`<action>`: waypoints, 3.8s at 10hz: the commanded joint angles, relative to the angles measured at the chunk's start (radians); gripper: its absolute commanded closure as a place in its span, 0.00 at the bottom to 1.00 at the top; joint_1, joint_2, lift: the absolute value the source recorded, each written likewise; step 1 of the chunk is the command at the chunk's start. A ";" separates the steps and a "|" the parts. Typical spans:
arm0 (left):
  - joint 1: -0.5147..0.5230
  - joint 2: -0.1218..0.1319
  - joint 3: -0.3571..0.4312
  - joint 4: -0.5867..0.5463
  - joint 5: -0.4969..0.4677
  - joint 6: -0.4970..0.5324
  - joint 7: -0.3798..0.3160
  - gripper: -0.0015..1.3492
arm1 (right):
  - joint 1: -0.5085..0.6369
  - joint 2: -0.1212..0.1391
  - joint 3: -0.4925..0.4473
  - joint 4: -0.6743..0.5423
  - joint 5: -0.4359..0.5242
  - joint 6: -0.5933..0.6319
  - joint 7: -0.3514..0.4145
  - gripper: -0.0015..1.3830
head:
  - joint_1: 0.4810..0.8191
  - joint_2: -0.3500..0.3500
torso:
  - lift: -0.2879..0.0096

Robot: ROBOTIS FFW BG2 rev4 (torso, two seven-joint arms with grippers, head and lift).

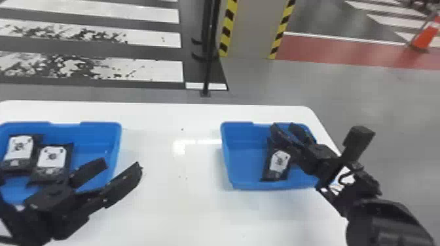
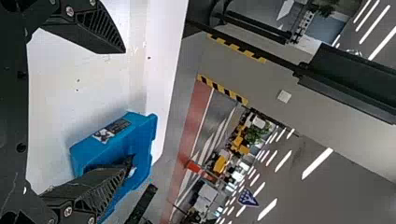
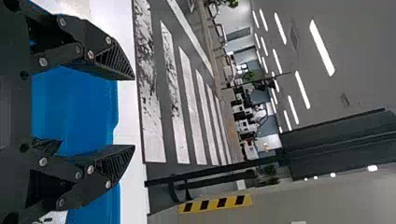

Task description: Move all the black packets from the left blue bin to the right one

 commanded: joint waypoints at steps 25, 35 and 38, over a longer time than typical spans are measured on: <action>-0.551 0.029 0.180 0.758 -0.347 0.113 0.055 0.90 | 0.647 0.106 0.185 -0.540 -0.080 -0.138 -0.012 0.11 | 0.63 0.85 | 0.50; -0.198 0.044 -0.120 0.118 0.026 0.025 -0.017 0.89 | 0.274 0.057 0.345 -0.297 -0.347 0.021 0.153 0.12 | 0.63 0.62 | 0.50; -0.210 0.058 -0.229 0.118 0.072 0.040 -0.020 0.89 | 0.184 0.051 0.345 -0.235 -0.371 0.024 0.153 0.12 | 0.63 0.49 | 0.50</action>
